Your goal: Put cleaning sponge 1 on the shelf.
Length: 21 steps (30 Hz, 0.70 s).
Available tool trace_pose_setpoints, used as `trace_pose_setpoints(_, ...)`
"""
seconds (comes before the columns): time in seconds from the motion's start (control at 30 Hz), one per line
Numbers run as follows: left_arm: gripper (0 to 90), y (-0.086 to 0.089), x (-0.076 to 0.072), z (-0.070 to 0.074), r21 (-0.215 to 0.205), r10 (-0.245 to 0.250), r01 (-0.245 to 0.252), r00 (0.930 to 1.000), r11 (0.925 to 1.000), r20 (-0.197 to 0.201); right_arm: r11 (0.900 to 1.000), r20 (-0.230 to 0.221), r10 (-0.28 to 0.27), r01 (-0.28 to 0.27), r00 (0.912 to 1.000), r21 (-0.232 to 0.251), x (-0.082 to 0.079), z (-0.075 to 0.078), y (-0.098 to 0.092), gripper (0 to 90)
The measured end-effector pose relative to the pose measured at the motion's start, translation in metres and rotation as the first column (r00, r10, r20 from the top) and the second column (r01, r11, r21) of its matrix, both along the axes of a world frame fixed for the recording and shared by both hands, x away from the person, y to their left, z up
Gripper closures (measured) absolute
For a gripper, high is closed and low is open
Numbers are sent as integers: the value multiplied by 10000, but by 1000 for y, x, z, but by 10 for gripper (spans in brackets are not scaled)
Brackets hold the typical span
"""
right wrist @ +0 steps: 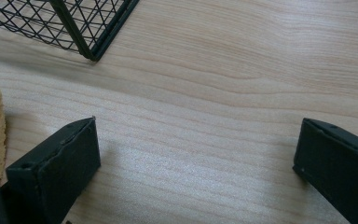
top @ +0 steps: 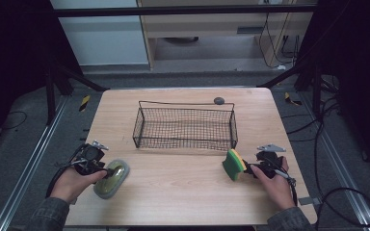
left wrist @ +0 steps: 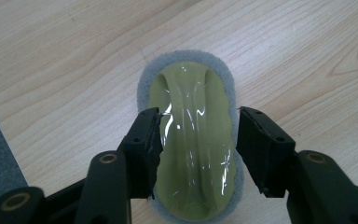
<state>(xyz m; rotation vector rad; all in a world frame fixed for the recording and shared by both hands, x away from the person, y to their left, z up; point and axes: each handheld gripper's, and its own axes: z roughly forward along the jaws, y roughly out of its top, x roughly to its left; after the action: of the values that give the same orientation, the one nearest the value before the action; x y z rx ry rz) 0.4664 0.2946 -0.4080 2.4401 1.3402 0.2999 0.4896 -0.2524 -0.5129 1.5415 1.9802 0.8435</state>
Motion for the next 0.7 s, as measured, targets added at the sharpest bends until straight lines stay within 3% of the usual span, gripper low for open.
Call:
trace_pose_setpoints(0.13, 529, 0, 4, -2, 106, -89, 93, 9993, 9999, -361, 10000, -9, -22, 22, 10000, 33, 0, 0, 0, 5)
trace_pose_setpoints(0.23, 535, -3, 7, -4, 496, -115, 141, 9986, 9987, -520, 10000, -16, -27, 27, 10000, 43, 0, 0, 0, 5)
trace_pose_setpoints(0.7, 592, -2, 11, -17, 499, -94, 142, 9955, 9987, -943, 10000, -15, -24, 24, 10000, 63, 0, 0, 1, 5)
